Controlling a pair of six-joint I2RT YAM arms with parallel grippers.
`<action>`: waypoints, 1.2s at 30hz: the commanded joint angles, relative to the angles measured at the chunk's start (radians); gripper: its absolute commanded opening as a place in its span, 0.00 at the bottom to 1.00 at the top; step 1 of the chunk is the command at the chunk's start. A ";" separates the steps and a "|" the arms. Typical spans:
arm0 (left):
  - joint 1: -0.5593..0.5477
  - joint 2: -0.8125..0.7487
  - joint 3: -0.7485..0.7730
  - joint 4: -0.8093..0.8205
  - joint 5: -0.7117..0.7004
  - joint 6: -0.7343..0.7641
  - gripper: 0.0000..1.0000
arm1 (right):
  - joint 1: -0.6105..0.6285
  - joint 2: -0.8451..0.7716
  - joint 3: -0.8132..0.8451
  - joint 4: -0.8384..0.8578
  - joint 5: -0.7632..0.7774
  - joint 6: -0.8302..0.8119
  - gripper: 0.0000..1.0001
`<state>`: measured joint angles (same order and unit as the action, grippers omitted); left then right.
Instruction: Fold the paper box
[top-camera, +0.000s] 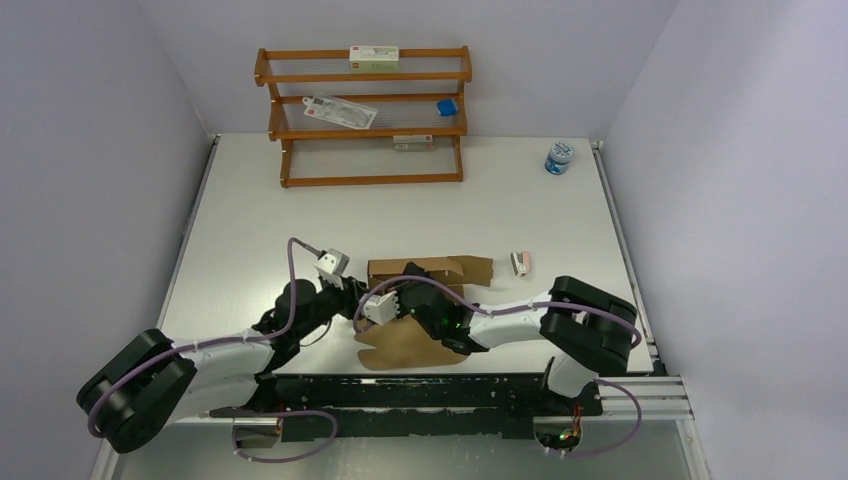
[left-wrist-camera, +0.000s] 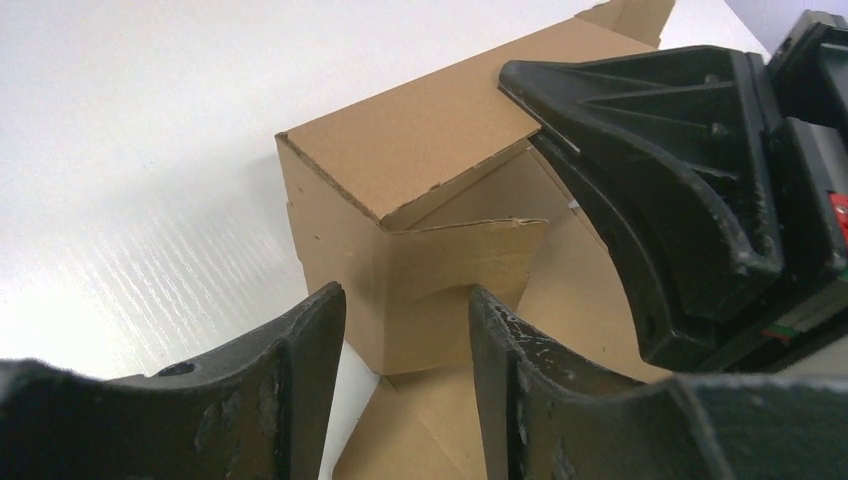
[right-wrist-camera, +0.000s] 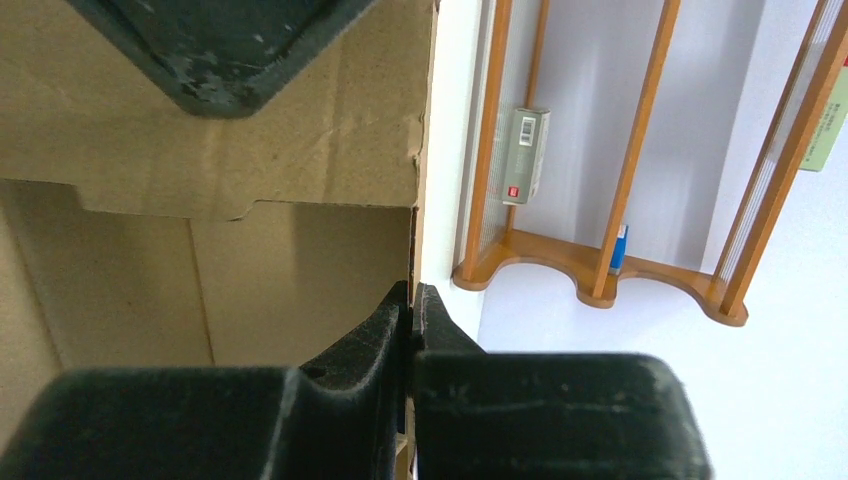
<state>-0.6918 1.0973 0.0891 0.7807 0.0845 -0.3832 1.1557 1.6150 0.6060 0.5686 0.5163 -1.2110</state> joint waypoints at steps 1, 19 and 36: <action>-0.038 -0.001 -0.017 0.034 -0.145 -0.018 0.53 | 0.030 -0.033 0.024 -0.063 -0.007 0.025 0.05; -0.159 0.144 -0.055 0.230 -0.431 0.001 0.41 | 0.065 -0.096 -0.009 -0.104 -0.017 0.101 0.07; -0.159 0.410 -0.051 0.682 -0.431 0.094 0.43 | 0.064 0.007 0.011 -0.086 -0.040 0.114 0.07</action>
<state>-0.8482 1.4696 0.0303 1.2697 -0.3096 -0.3309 1.2083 1.5833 0.6128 0.5194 0.5213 -1.1225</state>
